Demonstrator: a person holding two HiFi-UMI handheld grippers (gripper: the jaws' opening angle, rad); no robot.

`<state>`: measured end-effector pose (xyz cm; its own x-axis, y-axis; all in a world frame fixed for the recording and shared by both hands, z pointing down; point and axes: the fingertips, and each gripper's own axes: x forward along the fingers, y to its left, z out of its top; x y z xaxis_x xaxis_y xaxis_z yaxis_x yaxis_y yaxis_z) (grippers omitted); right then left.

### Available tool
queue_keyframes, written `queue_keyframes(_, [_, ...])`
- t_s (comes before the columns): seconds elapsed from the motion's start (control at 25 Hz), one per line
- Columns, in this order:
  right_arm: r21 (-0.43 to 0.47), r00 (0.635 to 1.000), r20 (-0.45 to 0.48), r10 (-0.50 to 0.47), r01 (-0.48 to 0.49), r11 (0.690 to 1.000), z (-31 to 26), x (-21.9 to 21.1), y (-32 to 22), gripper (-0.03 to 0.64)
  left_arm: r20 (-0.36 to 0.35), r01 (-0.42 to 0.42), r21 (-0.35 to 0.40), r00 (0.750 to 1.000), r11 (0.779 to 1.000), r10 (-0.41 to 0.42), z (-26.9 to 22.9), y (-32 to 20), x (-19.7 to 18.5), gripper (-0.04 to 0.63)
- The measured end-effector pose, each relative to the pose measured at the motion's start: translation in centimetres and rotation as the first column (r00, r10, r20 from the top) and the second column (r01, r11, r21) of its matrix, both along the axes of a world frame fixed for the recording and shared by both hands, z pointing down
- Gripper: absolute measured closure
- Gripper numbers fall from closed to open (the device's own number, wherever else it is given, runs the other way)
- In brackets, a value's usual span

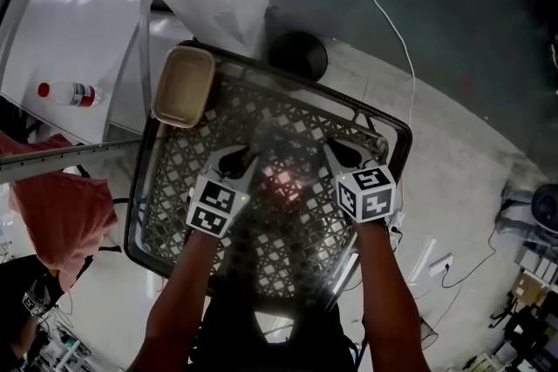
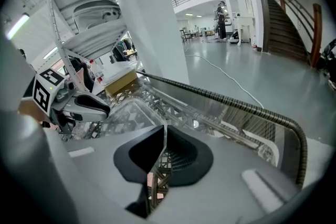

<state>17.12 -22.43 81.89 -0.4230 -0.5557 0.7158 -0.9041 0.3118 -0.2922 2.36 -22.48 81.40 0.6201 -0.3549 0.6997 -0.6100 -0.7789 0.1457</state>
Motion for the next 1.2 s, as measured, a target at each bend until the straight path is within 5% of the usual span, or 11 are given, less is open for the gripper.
queue_keyframes(0.52, [0.091,0.999,-0.041,0.020,-0.016,0.996,-3.1,-0.7,1.2,0.612,-0.042,0.011,-0.076,0.999,0.997,-0.014,-0.4,0.0,-1.2,0.592])
queue_keyframes(1.2, [0.214,0.992,-0.105,-0.067,0.089,0.973,-11.0,-3.8,2.4,0.612,-0.044,0.031,-0.021,0.999,0.999,-0.031,-3.1,0.9,-2.0,0.594])
